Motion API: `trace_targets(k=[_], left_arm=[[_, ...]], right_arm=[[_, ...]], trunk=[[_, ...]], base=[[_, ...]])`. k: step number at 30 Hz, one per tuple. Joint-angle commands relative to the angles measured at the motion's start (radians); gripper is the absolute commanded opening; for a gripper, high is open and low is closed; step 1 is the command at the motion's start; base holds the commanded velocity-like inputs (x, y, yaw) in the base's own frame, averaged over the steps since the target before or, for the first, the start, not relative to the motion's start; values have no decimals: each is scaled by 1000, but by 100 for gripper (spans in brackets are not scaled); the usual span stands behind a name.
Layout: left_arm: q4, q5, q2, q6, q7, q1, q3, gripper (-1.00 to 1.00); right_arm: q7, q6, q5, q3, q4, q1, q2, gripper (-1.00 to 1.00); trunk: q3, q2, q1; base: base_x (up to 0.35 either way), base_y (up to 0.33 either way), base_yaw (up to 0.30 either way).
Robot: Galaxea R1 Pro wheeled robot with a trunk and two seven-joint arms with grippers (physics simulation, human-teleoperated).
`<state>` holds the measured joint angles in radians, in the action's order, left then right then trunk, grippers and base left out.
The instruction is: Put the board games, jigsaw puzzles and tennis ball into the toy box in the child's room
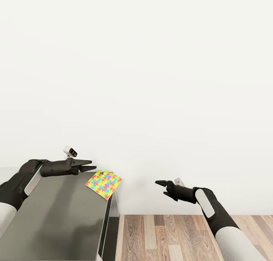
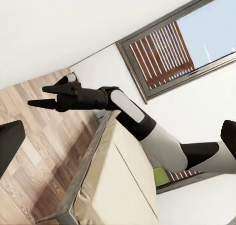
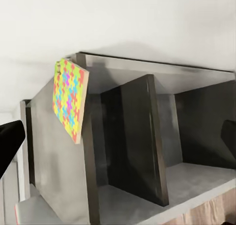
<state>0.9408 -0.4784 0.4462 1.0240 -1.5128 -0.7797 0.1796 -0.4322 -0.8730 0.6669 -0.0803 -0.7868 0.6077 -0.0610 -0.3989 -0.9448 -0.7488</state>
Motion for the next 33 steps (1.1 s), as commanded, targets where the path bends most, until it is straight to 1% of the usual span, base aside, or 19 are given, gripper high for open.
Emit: trace_targets(k=[1,3,5,14,16,19,22,27,33], left_arm=[[1,-1,-1,11,-3,-1,2,100],[2,-1,-4,10,-2,-1,2,100],[2,-1,-4,10,-2,-1,1,100],[3,-2,2,8,-4,-1,0,100],[3,-2,2,7,-4,-1,0,100],[2,-2,4,6,-5,0,-1,100],[3,-2,4,6,-6,1,-1,100],[2,-3,3,6,-9,2,-1,100],[3,-9,3,8,-12,5,-1,100]], right_arm=[[3,-4,-4,-3,0,1,8,100],[9,-6,1,-5,0,1,26,100],[5,-9,7,-9,2,0,37,100],[-9,-19,19,-13,9,1,47,100],[-34,-22,24,-13,9,1,47,100],[-126,-26,33,-11,9,1,46,100],[-188,-36,35,-8,9,1,46,100],[-219,-56,35,-6,9,0,47,100],[-221,-59,35,-4,9,0,52,100]], trunk=[[-4,-8,-4],[-11,-22,-12],[-17,-36,-19],[-45,-99,-54],[-51,-113,-62],[-61,-134,-73],[-70,-155,-85],[-86,-190,-104],[-105,-232,-127]], base=[[0,0,0],[0,0,0],[0,0,0],[0,0,0],[0,0,0],[0,0,0],[0,0,0],[0,0,0],[0,0,0]])
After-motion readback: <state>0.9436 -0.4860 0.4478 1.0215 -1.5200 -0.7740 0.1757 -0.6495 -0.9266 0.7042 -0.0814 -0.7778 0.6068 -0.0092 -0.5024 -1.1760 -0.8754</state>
